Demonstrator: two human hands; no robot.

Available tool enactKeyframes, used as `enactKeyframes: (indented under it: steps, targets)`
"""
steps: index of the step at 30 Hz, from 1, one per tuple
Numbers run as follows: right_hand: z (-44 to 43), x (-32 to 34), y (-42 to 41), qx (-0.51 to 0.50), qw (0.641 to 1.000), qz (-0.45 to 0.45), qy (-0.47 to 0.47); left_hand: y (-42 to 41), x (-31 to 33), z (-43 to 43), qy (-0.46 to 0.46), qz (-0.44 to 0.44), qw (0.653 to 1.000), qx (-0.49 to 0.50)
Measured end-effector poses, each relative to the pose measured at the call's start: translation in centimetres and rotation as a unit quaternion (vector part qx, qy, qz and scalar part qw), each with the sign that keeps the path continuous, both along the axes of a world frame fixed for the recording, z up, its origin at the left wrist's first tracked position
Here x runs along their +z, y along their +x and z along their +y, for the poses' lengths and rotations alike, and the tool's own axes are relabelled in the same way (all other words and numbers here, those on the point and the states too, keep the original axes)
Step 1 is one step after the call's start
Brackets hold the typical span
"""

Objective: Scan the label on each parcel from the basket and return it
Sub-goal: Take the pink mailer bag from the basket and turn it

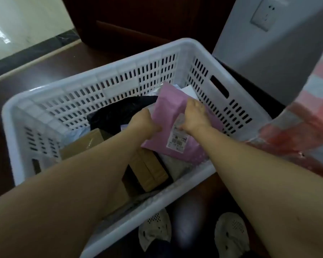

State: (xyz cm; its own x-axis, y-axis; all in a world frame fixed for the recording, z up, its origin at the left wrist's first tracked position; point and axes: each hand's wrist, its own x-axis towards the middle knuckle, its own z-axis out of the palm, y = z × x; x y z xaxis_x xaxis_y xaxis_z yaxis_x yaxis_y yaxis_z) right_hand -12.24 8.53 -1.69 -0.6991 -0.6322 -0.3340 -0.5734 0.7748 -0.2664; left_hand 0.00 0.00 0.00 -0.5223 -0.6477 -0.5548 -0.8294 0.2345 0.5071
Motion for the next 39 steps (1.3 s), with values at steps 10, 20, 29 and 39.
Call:
enactKeyframes:
  steps: [10,20,29,39]
  targets:
    - [-2.6,-2.4,-2.8,-0.002,0.997,0.048,0.056,-2.3,-4.0,-0.5,-0.01,0.042,0.996,0.072]
    - [-1.1,1.6,1.2,0.06,0.997,-0.042,-0.005,0.7,0.1,-0.4,-0.03,0.012,0.996,0.089]
    - [-1.9,15.1,6.4,0.171,0.974,-0.083,-0.122,7.5,11.9,-2.0,-0.128,0.074,0.988,0.032]
    - [6.2,32.1,9.6,0.15,0.97,0.001,-0.191,15.0,30.6,2.0,-0.099,0.24,0.96,0.105]
